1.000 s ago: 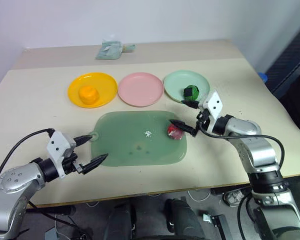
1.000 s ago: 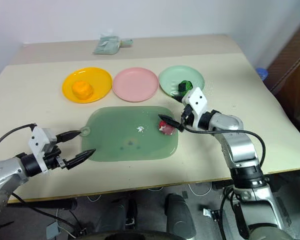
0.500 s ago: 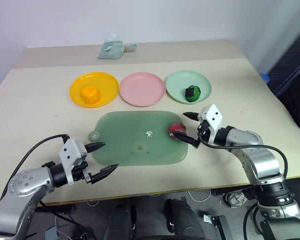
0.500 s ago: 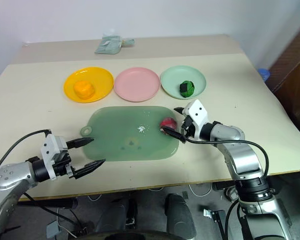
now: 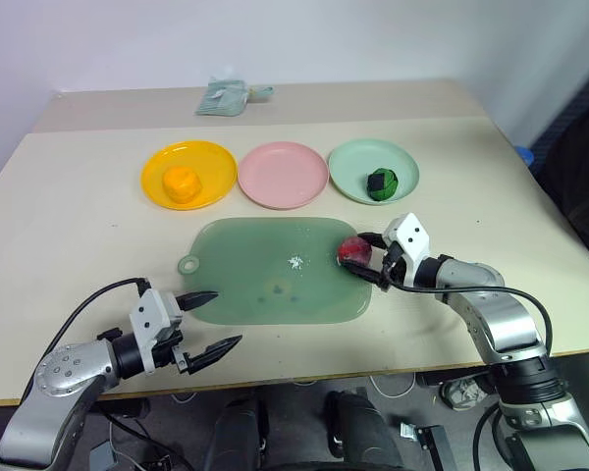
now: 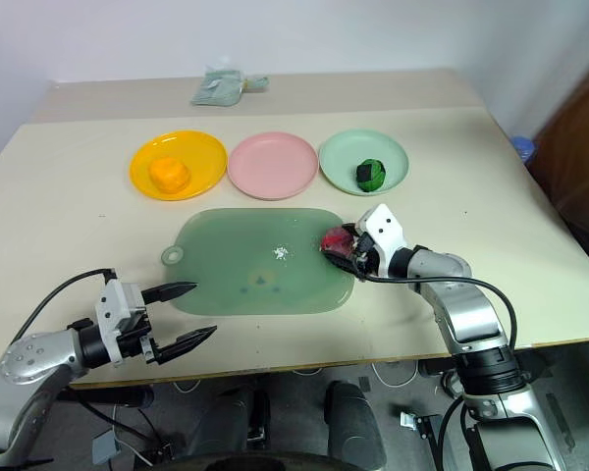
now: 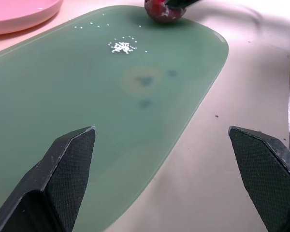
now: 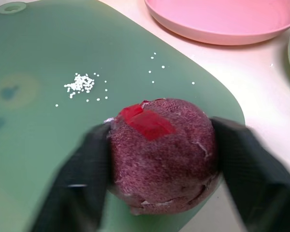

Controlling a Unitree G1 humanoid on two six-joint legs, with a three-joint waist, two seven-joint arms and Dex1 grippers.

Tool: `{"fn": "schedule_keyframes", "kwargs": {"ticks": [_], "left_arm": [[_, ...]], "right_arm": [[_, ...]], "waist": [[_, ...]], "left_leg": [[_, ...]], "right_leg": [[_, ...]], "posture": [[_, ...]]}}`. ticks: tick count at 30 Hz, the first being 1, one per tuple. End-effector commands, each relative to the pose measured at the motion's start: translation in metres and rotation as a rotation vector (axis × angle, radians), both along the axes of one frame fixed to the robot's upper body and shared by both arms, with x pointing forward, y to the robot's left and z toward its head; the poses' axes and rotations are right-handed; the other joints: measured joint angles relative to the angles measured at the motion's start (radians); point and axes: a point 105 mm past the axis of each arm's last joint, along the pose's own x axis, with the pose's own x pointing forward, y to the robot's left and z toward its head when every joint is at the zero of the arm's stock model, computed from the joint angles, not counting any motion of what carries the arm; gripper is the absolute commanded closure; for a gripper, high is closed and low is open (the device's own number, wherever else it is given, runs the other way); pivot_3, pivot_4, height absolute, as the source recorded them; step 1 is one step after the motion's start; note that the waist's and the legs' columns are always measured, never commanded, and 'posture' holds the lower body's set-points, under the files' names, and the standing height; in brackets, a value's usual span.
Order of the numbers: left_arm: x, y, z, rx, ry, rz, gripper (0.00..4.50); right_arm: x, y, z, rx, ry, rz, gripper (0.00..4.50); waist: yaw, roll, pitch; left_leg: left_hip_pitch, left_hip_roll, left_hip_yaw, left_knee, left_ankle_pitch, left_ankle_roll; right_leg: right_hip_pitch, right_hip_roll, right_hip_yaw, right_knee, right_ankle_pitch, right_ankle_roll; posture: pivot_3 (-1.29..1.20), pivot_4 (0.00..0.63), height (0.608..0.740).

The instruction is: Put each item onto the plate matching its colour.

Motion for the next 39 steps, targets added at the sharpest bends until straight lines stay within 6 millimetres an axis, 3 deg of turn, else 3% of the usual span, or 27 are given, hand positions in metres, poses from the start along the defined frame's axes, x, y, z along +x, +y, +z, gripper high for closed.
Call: {"fn": "schedule_keyframes", "kwargs": {"ticks": [1,10,13,19,25,29,34,35,39], "left_arm": [[0.001,-0.003,0.005,0.001,-0.029,-0.011,0.00],[0.007,-0.002,0.013,0.010,-0.047,0.021,0.00],[0.013,0.004,0.016,0.012,-0.060,0.060,0.00],[0.019,0.006,0.020,0.003,-0.077,0.093,0.00],[0.016,0.006,0.022,-0.001,-0.092,0.132,0.00],[0.012,0.007,0.022,-0.002,-0.094,0.163,0.00],[0.009,0.009,0.022,-0.002,-0.098,0.194,0.00],[0.009,0.010,0.023,-0.004,-0.100,0.200,0.00],[0.012,0.010,0.029,-0.025,-0.115,0.219,0.00]], "right_arm": [[0.001,0.004,0.015,0.033,-0.048,0.006,2.62],[0.013,0.021,0.050,0.145,-0.121,0.002,2.62],[0.041,0.039,0.065,0.194,-0.139,-0.075,2.62],[0.101,0.077,0.075,0.216,-0.105,-0.218,2.62],[0.128,0.112,0.076,0.176,-0.093,-0.235,2.62],[0.133,0.118,0.071,0.171,-0.074,-0.242,2.62],[0.132,0.123,0.078,0.227,-0.089,-0.202,0.20],[0.131,0.123,0.080,0.232,-0.105,-0.187,0.01],[0.126,0.115,0.085,0.226,-0.192,-0.133,0.01]], "waist": [[0.000,0.000,0.000],[-0.002,0.000,0.000],[-0.007,0.000,0.000],[-0.006,0.000,0.000],[-0.017,0.001,0.000],[-0.030,0.001,0.000],[-0.033,0.001,0.001],[-0.034,0.001,0.001],[-0.033,0.001,0.001]], "left_leg": [[0.000,0.000,0.000,0.000,0.000,0.000],[0.000,0.000,0.000,0.000,0.000,0.000],[0.000,0.000,0.000,0.000,0.000,0.000],[0.000,0.000,0.000,0.000,0.000,-0.001],[-0.001,0.000,0.002,0.000,0.000,-0.001],[-0.001,0.000,0.000,-0.001,0.000,-0.001],[-0.001,0.001,0.000,-0.002,0.001,-0.001],[-0.001,0.001,0.000,-0.002,0.001,-0.001],[-0.001,0.002,0.000,-0.002,0.001,-0.001]], "right_leg": [[0.000,0.000,0.000,0.000,0.000,0.000],[0.000,0.000,0.000,0.000,0.000,0.000],[0.000,0.001,0.000,0.001,0.000,0.000],[-0.001,0.001,0.000,0.003,0.000,0.000],[-0.002,0.001,0.000,0.003,0.001,0.001],[-0.002,0.001,0.000,0.003,0.001,0.001],[-0.002,0.000,0.000,0.003,0.001,0.001],[-0.002,0.000,0.000,0.003,0.001,0.001],[-0.002,0.000,0.000,0.004,0.001,0.001]], "posture": [[0.00,0.150,0.740],[0.00,0.150,0.740],[0.00,0.150,0.740],[0.00,0.150,0.740],[0.00,0.150,0.740],[0.00,0.150,0.740],[0.00,0.150,0.740],[0.00,0.150,0.740],[0.00,0.150,0.740]]}}
